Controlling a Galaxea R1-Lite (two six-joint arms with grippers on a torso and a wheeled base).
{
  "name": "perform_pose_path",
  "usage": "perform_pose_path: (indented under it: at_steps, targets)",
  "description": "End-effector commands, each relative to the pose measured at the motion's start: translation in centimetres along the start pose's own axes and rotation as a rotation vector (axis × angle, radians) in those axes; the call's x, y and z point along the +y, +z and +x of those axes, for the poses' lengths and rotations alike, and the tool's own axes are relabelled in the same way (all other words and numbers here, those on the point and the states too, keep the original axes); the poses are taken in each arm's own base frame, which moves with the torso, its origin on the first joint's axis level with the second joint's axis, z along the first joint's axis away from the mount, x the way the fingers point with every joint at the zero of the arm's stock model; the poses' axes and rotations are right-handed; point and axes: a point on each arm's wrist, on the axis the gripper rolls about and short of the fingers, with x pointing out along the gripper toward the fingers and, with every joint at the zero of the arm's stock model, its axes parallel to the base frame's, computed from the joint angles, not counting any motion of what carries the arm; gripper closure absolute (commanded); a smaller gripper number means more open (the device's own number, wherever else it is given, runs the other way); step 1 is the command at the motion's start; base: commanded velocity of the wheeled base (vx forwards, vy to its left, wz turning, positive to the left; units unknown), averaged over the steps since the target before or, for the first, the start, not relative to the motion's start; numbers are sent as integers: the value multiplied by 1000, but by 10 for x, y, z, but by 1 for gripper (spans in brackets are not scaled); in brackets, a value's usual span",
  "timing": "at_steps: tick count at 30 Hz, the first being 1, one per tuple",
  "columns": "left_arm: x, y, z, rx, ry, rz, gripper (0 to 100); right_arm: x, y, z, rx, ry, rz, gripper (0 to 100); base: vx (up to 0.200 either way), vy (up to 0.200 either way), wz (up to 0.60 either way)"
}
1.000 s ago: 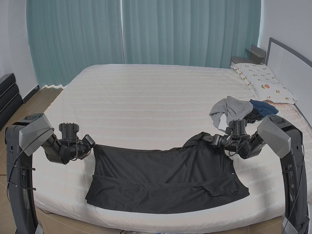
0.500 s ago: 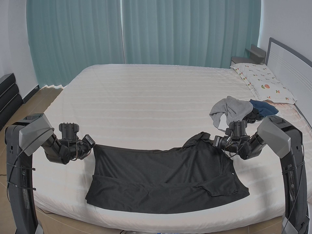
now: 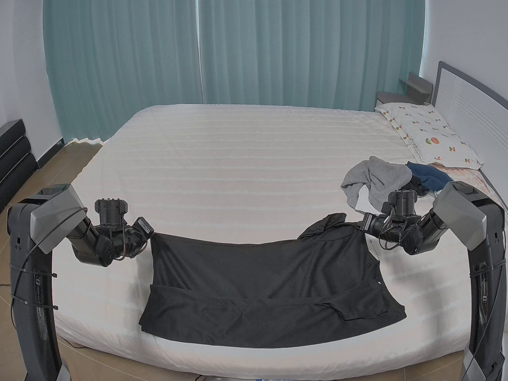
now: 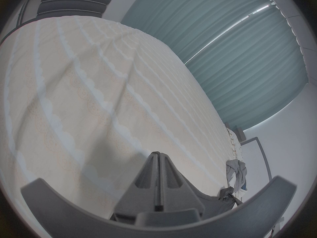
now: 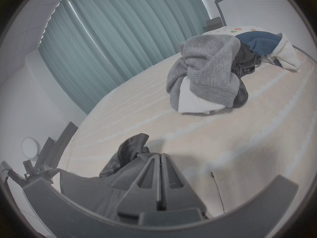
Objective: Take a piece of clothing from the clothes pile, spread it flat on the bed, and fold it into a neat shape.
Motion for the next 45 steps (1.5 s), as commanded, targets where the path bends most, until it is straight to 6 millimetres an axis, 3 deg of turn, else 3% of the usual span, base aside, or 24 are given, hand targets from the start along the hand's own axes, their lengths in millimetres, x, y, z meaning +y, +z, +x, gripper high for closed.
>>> perform_pose_path:
  at_steps: [1, 12, 45]
  targets:
    - [-2, 1, -2, -4, -4, -1, 100, 1, 10, -6, -33, 13, 12, 100, 0, 0, 0]
    - [-10, 9, -10, -24, -26, -57, 100, -8, 17, -18, -74, 8, 94, 100, 0, 0, 0]
    - [-13, 21, -20, -51, -42, -66, 100, -6, 32, -27, -133, 28, 168, 100, 0, 0, 0]
